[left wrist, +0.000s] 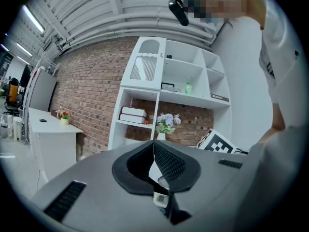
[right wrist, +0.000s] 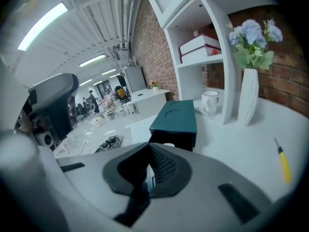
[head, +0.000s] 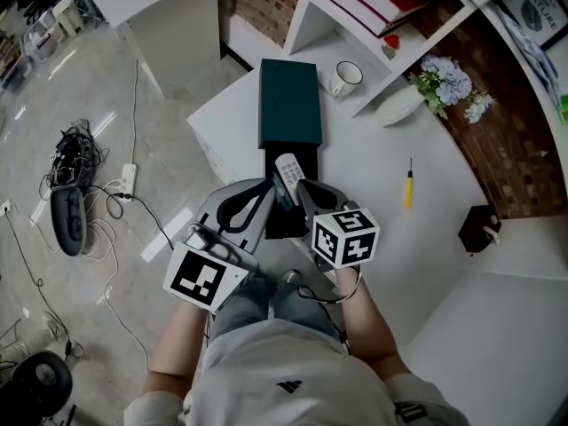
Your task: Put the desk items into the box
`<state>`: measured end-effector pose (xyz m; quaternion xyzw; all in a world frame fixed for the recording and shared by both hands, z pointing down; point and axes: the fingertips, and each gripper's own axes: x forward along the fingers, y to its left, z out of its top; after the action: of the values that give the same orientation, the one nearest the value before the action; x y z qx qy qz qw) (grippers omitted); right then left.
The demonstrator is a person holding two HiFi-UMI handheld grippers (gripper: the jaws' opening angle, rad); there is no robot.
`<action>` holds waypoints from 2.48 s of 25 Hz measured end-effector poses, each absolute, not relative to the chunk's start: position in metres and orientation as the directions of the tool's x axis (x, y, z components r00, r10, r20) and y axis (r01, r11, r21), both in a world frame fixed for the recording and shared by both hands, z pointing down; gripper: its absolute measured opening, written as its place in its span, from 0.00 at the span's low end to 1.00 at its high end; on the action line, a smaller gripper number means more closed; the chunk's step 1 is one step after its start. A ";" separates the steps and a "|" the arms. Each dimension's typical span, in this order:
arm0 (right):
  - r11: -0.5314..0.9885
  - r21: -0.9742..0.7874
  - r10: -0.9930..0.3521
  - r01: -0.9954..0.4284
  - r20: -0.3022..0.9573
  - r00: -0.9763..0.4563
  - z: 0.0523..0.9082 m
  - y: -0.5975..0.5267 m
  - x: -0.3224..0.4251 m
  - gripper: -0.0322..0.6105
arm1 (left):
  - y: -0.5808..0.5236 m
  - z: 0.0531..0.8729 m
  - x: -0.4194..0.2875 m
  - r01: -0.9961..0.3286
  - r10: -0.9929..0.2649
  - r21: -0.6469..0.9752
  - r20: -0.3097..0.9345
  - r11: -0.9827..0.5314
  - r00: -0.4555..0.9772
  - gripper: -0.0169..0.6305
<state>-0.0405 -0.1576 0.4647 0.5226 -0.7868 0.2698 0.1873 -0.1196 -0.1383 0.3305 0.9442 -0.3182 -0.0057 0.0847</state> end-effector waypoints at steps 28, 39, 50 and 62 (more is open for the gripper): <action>0.557 -0.120 -0.822 -0.822 0.062 -0.566 0.267 -0.029 0.009 0.06 | -0.036 0.278 -0.026 -0.575 -0.577 0.071 -0.010 -0.815 0.816 0.05; 0.601 -0.135 -0.791 -0.788 0.043 -0.610 0.265 -0.006 0.008 0.06 | -0.017 0.280 -0.021 -0.620 -0.620 -0.001 0.041 -0.784 0.784 0.05; 0.627 -0.152 -0.770 -0.764 0.035 -0.638 0.265 -0.011 0.000 0.06 | -0.019 0.275 -0.026 -0.627 -0.627 0.023 0.013 -0.779 0.779 0.05; 0.569 -0.171 -0.813 -0.805 0.030 -0.581 0.270 -0.031 0.003 0.06 | -0.037 0.278 -0.024 -0.566 -0.566 0.037 0.016 -0.824 0.824 0.05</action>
<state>0.0026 -0.0314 0.2699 0.4569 -0.8852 0.0830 -0.0261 -0.0239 -0.0374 0.2778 0.9549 -0.2963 0.0022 0.0201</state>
